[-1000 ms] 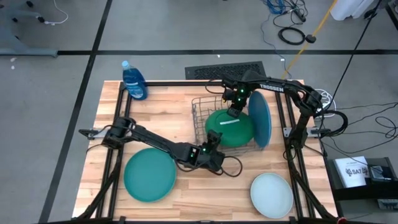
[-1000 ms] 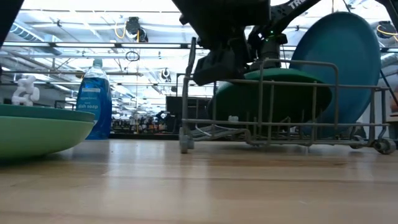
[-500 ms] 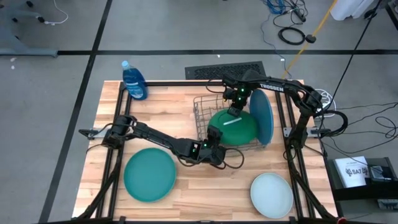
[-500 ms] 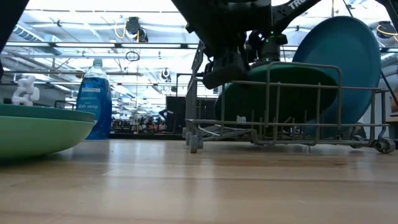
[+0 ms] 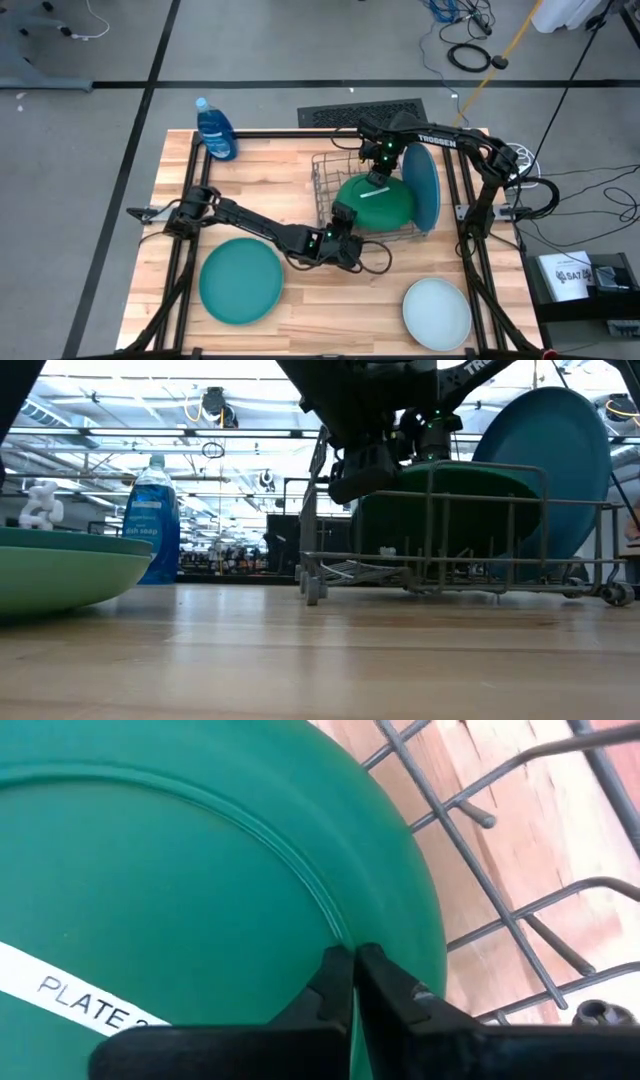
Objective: Sort dishes
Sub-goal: Put the dark green plate into the dish rack
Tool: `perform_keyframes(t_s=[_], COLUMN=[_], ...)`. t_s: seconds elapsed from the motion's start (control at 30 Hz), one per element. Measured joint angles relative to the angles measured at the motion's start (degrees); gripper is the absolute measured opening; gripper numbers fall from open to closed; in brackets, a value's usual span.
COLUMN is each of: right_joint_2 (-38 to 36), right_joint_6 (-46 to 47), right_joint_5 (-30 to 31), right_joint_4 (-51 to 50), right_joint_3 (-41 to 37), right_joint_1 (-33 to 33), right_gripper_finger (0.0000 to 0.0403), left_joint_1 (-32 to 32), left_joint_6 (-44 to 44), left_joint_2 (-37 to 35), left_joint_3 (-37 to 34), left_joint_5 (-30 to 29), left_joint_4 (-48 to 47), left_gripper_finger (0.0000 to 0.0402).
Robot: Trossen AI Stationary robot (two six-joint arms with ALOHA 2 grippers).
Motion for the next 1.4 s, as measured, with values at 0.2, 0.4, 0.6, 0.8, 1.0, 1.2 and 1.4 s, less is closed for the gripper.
perform_keyframes(t_s=[0.2, 0.4, 0.6, 0.8, 1.0, 1.2, 1.4], right_joint_2=[-4.61, -11.23, -18.6, -25.33, -30.22, -32.72, -33.29], right_joint_6=[0.42, 0.36, 1.98, 4.34, 6.08, 6.44, 5.98], right_joint_5=[-0.68, 0.19, 2.31, 5.35, 5.91, 6.28, 8.54], right_joint_4=[0.53, 1.12, 3.68, 6.97, 9.83, 12.1, 13.58], right_joint_3=[-0.43, -0.35, -0.24, -0.13, -0.11, -0.11, -0.09], right_joint_1=[0.28, 1.06, 2.82, 4.66, 6.46, 8.21, 9.92], right_gripper_finger=[0.003, 0.0063, 0.0084, 0.0088, 0.0088, 0.0089, 0.0089], left_joint_1=[-1.44, -2.7, -4.76, -5.72, -6.31, -6.42, -6.75], left_joint_6=[2.33, 3.57, 6.37, 5.04, 2.41, -1.94, -3.5], left_joint_2=[-0.16, -0.02, 0.05, 0.05, 0.03, 0.05, 0.05], left_joint_3=[0.12, -0.01, -0.03, -0.03, -1.2, -1.82, -1.8], left_joint_5=[-5.08, -6.16, -11.6, -16.92, -23.68, -27.31, -31.61], left_joint_4=[2.13, 2.17, 5.28, 8.08, 8.36, 8.29, 8.82], left_gripper_finger=[0.0044, 0.0043, 0.0025, 0.0012, 0.0009, 0.0007, 0.0002])
